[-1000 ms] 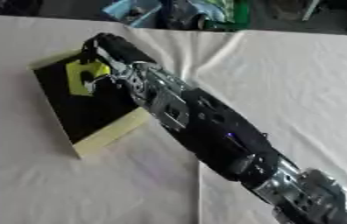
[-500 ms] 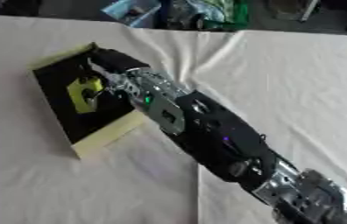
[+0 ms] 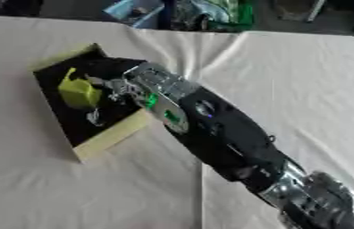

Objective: Pick up objects on the table and place them in the box.

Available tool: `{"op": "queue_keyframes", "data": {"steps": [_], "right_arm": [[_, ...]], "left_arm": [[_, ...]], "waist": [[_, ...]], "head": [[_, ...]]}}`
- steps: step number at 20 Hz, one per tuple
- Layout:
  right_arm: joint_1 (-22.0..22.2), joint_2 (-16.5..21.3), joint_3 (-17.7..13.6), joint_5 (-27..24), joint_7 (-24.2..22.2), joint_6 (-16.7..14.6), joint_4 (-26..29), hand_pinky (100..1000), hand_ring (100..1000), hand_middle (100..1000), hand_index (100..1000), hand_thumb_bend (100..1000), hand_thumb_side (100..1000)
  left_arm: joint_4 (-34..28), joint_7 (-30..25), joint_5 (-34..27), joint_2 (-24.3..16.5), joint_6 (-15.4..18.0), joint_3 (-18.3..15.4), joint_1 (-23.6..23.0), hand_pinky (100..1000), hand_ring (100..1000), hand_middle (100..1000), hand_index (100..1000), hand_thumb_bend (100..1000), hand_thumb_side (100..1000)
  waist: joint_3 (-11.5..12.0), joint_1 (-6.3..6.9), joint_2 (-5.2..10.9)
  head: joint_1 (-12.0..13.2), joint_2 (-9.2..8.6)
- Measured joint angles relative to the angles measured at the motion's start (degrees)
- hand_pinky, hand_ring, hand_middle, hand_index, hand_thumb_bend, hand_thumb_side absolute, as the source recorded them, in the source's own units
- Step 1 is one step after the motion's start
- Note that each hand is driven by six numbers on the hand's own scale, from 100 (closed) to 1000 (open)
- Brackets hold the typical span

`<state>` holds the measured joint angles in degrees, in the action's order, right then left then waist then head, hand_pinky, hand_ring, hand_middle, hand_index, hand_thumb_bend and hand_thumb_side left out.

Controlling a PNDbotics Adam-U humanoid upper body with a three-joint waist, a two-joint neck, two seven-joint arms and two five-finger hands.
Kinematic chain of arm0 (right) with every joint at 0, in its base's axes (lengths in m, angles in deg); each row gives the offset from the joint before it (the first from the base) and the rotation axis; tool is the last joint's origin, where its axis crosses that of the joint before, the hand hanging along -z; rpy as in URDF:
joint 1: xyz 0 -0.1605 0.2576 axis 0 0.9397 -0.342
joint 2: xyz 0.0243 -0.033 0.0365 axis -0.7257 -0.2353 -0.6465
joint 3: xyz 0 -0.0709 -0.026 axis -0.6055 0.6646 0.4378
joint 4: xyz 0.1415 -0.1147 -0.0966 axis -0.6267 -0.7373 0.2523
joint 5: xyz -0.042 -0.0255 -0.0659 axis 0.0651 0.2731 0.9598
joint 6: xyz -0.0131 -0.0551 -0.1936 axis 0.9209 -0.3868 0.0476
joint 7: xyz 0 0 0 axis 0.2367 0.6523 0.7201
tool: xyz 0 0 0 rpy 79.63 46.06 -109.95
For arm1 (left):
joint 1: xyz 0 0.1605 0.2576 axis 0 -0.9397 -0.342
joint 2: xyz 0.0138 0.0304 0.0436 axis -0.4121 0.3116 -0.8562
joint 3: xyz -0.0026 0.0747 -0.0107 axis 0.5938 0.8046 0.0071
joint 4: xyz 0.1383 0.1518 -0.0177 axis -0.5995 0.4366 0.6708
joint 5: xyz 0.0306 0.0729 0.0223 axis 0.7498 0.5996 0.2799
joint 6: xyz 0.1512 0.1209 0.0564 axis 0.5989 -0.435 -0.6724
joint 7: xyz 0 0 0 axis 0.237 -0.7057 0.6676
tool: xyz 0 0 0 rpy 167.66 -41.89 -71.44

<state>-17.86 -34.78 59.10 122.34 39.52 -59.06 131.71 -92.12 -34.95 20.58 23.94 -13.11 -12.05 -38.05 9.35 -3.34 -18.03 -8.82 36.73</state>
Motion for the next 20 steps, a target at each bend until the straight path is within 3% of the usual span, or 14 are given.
{"op": "queue_keyframes", "data": {"steps": [6,9,11,14,17,20], "right_arm": [[-0.12,2.0,-2.13,-1.05,0.51,1.51,6.41,939,994,1000,1000,100,458],[0.47,4.12,-4.58,-4.29,1.35,3.84,11.63,884,931,1000,994,100,447],[1.34,6.2,-6.91,-7.21,2.82,6.38,15.55,851,881,951,965,100,481],[3.49,9.84,-11.26,-13.08,7.59,11.55,21.48,782,808,873,940,100,471],[6.54,14.09,-15.71,-21.28,15.35,16.73,27.24,725,762,827,912,100,447],[10.56,18.41,-19.52,-30.46,23.84,19.46,32.51,679,732,813,897,100,441]], "left_arm": [[0.0,0.0,0.0,0.01,-0.02,0.0,-0.41,598,726,702,789,100,581],[0.0,0.03,0.0,0.01,-0.05,0.0,-0.68,598,726,702,790,100,584],[0.0,0.12,0.0,0.01,-0.13,-0.02,-1.02,598,726,702,791,100,585],[0.0,0.23,0.0,0.01,-0.2,-0.16,-1.5,598,726,703,792,100,586],[0.0,0.42,-0.02,0.01,-0.08,-0.32,-1.97,597,726,706,793,100,588],[0.0,0.76,-0.09,0.09,0.32,-0.32,-2.32,594,725,708,794,100,587]], "waist": [[-0.05,0.0,0.0],[-0.37,0.0,0.31],[-0.69,0.02,0.67],[-1.2,0.02,0.96],[-1.72,0.03,1.2],[-2.34,0.06,1.23]], "head": [[0.09,0.0],[0.45,0.0],[0.85,0.0],[1.61,0.04],[2.53,0.42],[3.41,0.53]]}}
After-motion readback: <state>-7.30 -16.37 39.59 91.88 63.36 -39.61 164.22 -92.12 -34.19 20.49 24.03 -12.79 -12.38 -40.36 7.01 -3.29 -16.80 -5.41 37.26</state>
